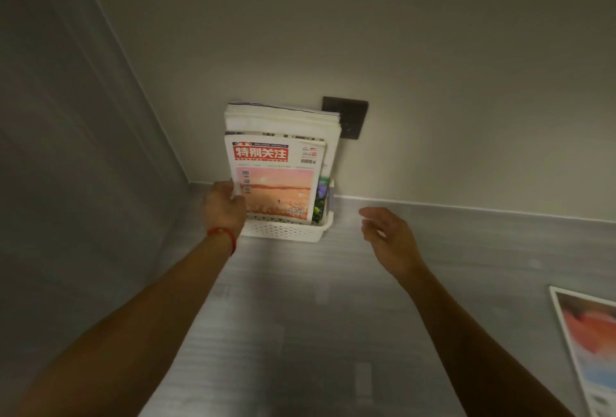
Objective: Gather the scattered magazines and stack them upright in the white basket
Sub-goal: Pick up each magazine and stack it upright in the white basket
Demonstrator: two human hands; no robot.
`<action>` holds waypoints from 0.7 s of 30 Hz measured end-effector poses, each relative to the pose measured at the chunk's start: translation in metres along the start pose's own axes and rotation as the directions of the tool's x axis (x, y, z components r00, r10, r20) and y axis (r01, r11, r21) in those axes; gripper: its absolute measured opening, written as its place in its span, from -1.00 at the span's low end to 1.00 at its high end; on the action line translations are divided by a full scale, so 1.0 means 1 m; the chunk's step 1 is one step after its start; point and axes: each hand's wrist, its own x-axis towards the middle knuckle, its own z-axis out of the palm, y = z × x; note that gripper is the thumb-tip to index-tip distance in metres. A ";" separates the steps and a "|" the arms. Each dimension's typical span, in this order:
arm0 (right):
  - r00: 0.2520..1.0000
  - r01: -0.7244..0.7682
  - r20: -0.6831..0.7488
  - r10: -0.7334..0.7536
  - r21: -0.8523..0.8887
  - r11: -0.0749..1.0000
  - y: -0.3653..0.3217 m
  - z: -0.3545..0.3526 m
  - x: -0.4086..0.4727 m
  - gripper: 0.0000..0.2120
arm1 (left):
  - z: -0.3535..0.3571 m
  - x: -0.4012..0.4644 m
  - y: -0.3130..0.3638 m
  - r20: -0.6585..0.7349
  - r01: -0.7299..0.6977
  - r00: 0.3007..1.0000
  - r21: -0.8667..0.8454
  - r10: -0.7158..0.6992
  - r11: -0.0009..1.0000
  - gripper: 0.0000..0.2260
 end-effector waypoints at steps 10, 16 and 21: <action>0.962 -0.270 -0.137 0.236 -0.356 0.895 0.145 -0.173 -0.123 -0.78 | 0.118 -0.221 -0.007 0.625 -0.548 0.685 0.102 0.376 0.830 -0.58; 0.731 -0.659 -0.501 0.464 -0.339 0.672 0.227 -0.290 -0.196 -0.73 | 0.209 -0.324 0.004 0.928 -0.815 0.344 0.222 0.139 0.534 -0.41; 0.462 -0.887 -0.513 0.723 -0.272 0.373 0.273 -0.342 -0.227 -0.34 | 0.248 -0.364 0.009 0.933 -0.857 0.360 0.332 -0.003 0.394 -0.37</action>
